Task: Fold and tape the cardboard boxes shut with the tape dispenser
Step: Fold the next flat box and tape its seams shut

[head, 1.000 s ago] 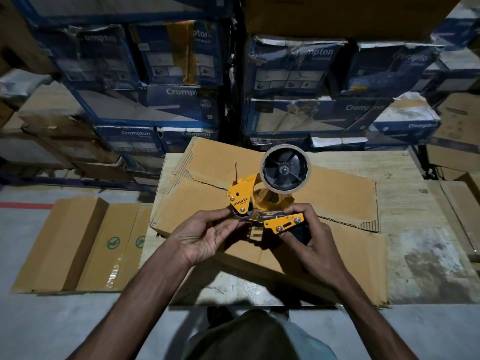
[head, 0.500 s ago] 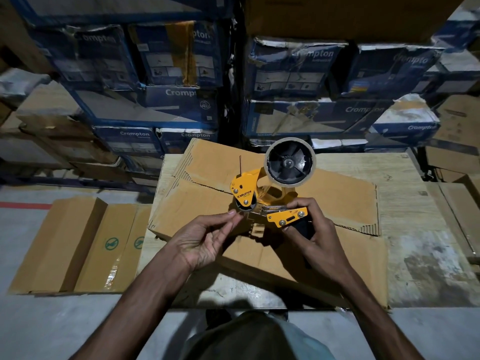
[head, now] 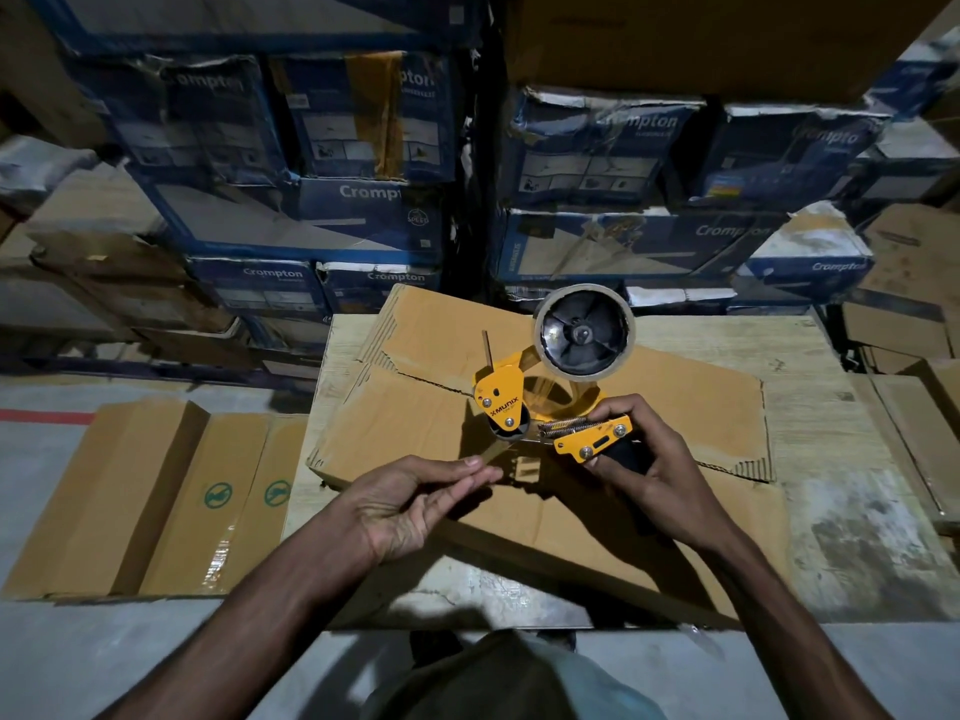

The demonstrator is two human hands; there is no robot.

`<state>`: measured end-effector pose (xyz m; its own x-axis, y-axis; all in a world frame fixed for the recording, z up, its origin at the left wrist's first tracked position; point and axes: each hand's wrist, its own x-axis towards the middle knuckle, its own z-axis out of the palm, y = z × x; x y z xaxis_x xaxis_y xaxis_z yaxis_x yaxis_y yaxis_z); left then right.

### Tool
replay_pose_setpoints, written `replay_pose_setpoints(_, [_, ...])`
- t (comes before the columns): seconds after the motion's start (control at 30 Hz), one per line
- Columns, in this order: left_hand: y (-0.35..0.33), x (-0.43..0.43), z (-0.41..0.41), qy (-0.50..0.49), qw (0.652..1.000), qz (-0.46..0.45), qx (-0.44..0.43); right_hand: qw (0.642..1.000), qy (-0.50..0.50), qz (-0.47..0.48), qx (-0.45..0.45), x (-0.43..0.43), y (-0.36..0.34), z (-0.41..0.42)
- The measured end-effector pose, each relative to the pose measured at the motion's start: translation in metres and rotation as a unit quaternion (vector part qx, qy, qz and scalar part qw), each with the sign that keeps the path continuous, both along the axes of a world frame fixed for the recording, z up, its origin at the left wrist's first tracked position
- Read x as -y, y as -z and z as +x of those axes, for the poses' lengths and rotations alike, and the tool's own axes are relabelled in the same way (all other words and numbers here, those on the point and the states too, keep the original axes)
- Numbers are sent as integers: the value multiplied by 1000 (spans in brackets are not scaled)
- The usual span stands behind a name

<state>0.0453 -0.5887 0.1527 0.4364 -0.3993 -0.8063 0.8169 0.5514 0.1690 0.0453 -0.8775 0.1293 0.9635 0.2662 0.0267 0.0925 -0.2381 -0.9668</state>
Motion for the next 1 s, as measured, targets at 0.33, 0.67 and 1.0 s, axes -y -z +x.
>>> replay_pose_setpoints(0.33, [9,-24,10,4,1000,22,9,999,35,-7,-22,-28,2,-4])
replay_pose_setpoints(0.67, [25,-43,25,53,998,36,-3,997,61,-29,-26,-49,13,-12])
replay_pose_setpoints(1.0, [30,-64,74,138,977,140,80,996,25,-78,44,-52,18,2])
